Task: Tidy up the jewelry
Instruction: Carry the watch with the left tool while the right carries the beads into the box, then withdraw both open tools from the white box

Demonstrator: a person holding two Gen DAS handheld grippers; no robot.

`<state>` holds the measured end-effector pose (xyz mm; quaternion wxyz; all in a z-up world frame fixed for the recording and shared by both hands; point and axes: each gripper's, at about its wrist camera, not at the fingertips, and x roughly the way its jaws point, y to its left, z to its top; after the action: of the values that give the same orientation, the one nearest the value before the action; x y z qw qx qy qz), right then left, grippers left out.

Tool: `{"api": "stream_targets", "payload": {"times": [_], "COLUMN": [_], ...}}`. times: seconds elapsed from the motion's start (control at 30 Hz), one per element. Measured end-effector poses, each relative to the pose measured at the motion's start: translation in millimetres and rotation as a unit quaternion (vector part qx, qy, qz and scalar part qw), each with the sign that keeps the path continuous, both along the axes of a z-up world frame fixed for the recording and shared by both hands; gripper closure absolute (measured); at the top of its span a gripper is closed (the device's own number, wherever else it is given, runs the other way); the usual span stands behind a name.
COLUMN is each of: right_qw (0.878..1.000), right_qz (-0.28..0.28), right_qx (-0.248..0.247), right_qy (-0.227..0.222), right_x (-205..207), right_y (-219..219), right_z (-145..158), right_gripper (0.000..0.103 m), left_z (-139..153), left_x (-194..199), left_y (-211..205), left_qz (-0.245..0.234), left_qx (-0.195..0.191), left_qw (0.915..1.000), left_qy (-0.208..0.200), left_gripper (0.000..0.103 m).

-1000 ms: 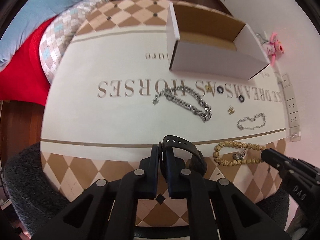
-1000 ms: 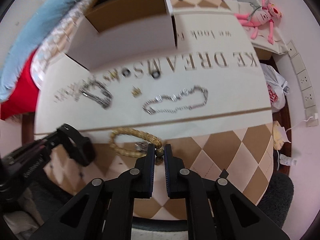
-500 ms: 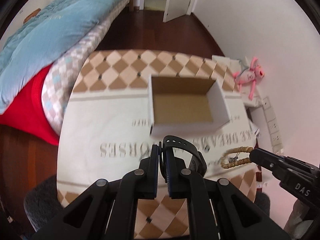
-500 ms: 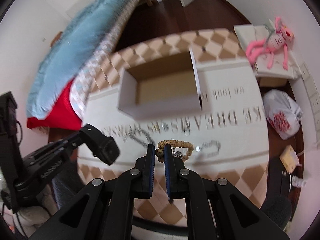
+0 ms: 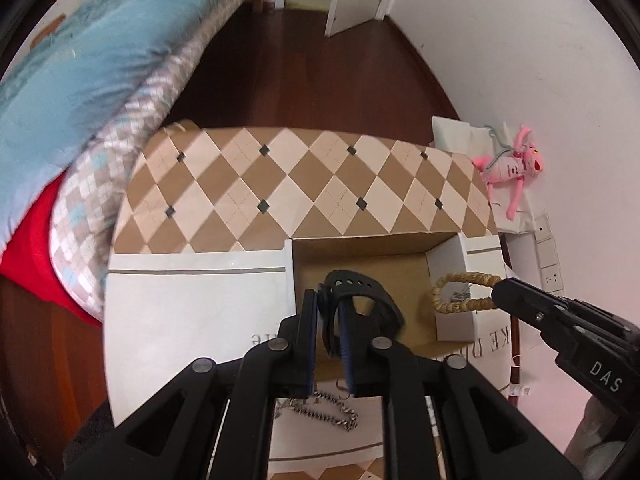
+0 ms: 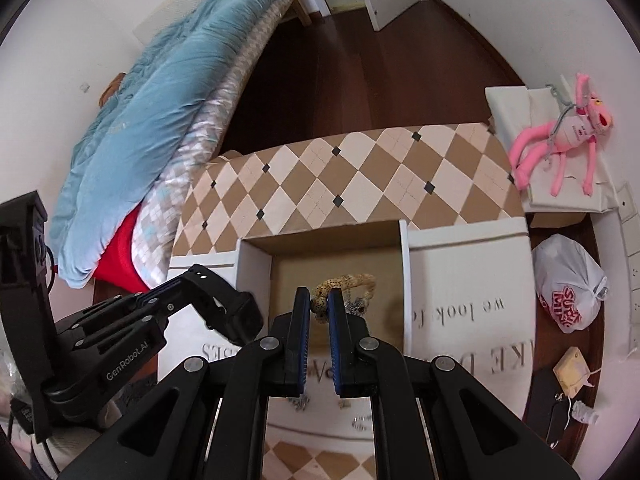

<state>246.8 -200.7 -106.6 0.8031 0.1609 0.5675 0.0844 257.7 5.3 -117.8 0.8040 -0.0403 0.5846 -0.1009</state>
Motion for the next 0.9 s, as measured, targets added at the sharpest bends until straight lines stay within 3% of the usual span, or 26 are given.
{"api": "stream_targets", "payload": {"times": [0.07, 0.1, 0.13, 0.2, 0.27, 0.3, 0.4, 0.47, 0.53, 0.6, 0.7, 0.9], "right_qw": [1.0, 1.0, 0.999, 0.999, 0.998, 0.998, 0.997, 0.996, 0.993, 0.99, 0.984, 0.981], "right_qz": [0.003, 0.011, 0.013, 0.011, 0.003, 0.001, 0.002, 0.003, 0.002, 0.003, 0.009, 0.006], "right_qx": [0.001, 0.004, 0.008, 0.003, -0.012, -0.016, -0.047, -0.077, -0.108, -0.14, -0.177, -0.194], "right_qy": [0.006, 0.016, 0.034, 0.048, 0.062, 0.064, 0.059, 0.051, 0.041, 0.029, 0.019, 0.01], "right_x": [13.5, 16.1, 22.1, 24.2, 23.0, 21.1, 10.4, 3.1, -4.2, -12.0, -21.7, -31.4], "right_y": [-0.6, 0.7, 0.4, -2.4, -6.9, -9.2, -12.1, -11.0, -9.2, -5.6, 2.6, 12.0], "right_z": [-8.8, -13.9, -22.5, -33.4, -42.9, -45.3, -49.8, -50.6, -50.3, -51.1, -58.1, -68.3], "right_gripper": [0.093, 0.093, 0.093, 0.091, 0.075, 0.06, 0.048, 0.034, 0.013, 0.006, 0.003, 0.002], "left_z": [-7.6, -10.9, -13.7, -13.7, -13.3, -13.6, -15.5, -17.7, -21.0, -23.9, -29.5, -33.1], "left_x": [9.3, 12.7, 15.5, 15.7, 13.5, 12.6, 4.6, -2.8, -13.3, -22.0, -33.8, -48.2], "left_y": [-1.0, -2.8, -4.3, -5.0, -2.1, -1.3, 4.3, 8.4, 12.0, 15.3, 15.5, 13.7], "left_qz": [0.005, 0.006, 0.006, 0.009, 0.014, 0.015, 0.024, 0.032, 0.04, 0.048, 0.052, 0.049], "left_qx": [-0.005, 0.002, 0.015, 0.016, 0.026, 0.032, 0.052, 0.065, 0.085, 0.093, 0.109, 0.121], "left_qw": [0.9998, 0.9997, 0.9995, 0.9995, 0.9994, 0.9992, 0.9983, 0.9974, 0.9955, 0.9943, 0.9922, 0.9908], "left_qy": [0.018, 0.025, 0.028, 0.024, 0.02, 0.02, 0.014, 0.005, -0.009, -0.022, -0.032, -0.038], "left_gripper": [0.088, 0.077, 0.054, 0.027, 0.022, 0.021, 0.006, 0.006, 0.005, 0.005, 0.004, 0.004]}}
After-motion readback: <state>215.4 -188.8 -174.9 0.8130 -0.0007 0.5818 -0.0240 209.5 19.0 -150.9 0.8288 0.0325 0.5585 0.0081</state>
